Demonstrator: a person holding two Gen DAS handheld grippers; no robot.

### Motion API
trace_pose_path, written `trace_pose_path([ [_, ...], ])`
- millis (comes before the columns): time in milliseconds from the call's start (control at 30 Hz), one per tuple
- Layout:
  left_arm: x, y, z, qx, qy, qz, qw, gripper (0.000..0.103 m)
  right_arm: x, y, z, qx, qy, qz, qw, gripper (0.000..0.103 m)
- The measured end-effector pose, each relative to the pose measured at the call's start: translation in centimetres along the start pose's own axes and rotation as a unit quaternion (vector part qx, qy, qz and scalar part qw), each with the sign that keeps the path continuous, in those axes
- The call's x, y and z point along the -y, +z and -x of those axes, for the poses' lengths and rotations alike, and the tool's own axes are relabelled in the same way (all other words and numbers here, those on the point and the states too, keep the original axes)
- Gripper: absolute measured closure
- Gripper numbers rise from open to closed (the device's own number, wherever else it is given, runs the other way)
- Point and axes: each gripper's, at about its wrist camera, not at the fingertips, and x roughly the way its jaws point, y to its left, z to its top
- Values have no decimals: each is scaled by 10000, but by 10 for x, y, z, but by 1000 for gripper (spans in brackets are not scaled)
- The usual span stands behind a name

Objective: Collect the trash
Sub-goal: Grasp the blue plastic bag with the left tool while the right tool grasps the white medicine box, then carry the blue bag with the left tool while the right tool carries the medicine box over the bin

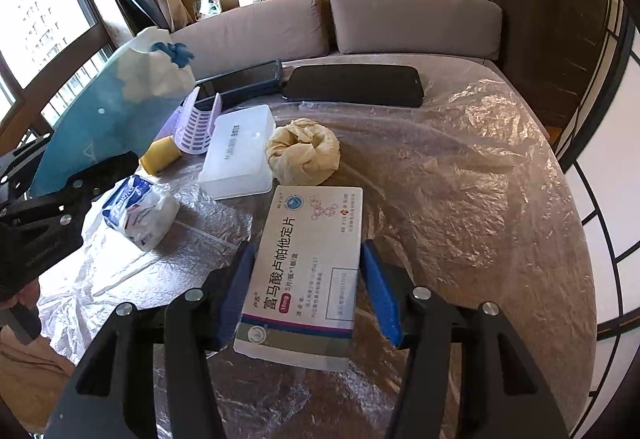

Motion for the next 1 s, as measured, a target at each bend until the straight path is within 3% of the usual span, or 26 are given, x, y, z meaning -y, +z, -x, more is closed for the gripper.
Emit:
trace_pose_path([
  [1000,23,-76,41,-509,-193,1124,9922,58,-35,-48,43,-166,495,445,9976,49],
])
